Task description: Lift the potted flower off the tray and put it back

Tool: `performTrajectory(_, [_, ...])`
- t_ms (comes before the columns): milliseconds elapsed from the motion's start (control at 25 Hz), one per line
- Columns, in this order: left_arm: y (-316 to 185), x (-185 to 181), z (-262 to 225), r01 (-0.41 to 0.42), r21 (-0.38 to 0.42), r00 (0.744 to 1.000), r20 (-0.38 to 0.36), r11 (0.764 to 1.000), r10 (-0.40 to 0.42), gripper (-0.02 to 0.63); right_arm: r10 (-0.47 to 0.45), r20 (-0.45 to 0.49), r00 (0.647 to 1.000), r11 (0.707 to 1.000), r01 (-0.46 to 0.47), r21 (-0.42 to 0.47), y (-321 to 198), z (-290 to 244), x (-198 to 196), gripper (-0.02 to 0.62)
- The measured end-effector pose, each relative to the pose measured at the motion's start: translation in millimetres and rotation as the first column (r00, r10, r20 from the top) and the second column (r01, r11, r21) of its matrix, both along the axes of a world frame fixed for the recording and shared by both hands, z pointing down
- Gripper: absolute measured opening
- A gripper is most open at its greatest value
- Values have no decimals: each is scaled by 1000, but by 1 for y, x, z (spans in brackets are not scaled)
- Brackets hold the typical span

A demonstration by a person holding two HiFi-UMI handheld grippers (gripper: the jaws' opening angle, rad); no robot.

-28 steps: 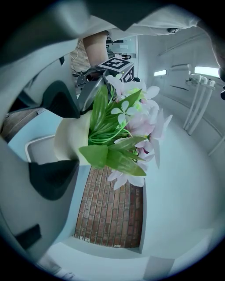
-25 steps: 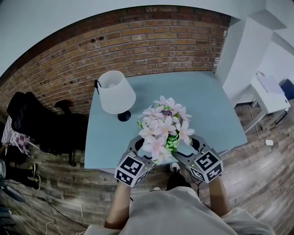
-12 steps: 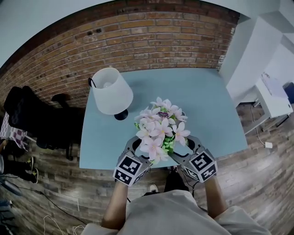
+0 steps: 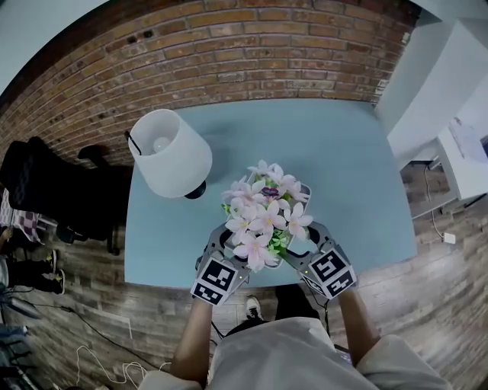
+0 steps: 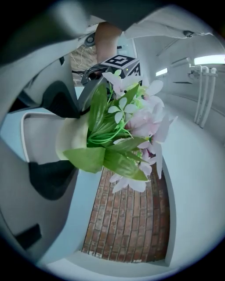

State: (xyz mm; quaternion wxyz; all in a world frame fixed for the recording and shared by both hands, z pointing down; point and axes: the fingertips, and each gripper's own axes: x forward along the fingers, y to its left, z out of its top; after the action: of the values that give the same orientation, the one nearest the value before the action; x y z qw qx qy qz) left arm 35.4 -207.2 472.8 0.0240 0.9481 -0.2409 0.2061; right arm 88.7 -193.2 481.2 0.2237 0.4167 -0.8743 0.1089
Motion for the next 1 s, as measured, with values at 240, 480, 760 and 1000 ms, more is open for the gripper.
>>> performTrajectory(240, [-31, 9, 31, 32, -44, 999, 42, 999, -30, 416, -39, 10, 999, 998, 39, -58, -32, 34, 11, 321])
performTrajectory(480, [-57, 12, 68, 71, -84, 996, 67, 994, -66, 416, -77, 11, 997, 990, 78, -121, -60, 70, 13, 321])
performTrajectory(760, [-75, -17, 113, 115, -171, 992, 65, 979, -106, 416, -139, -15, 990, 974, 134, -184, -81, 108, -18, 321])
performTrajectory(1000, [-79, -16, 127, 131, -179, 990, 78, 975, -119, 416, -162, -20, 987, 968, 155, -200, -85, 123, -18, 321])
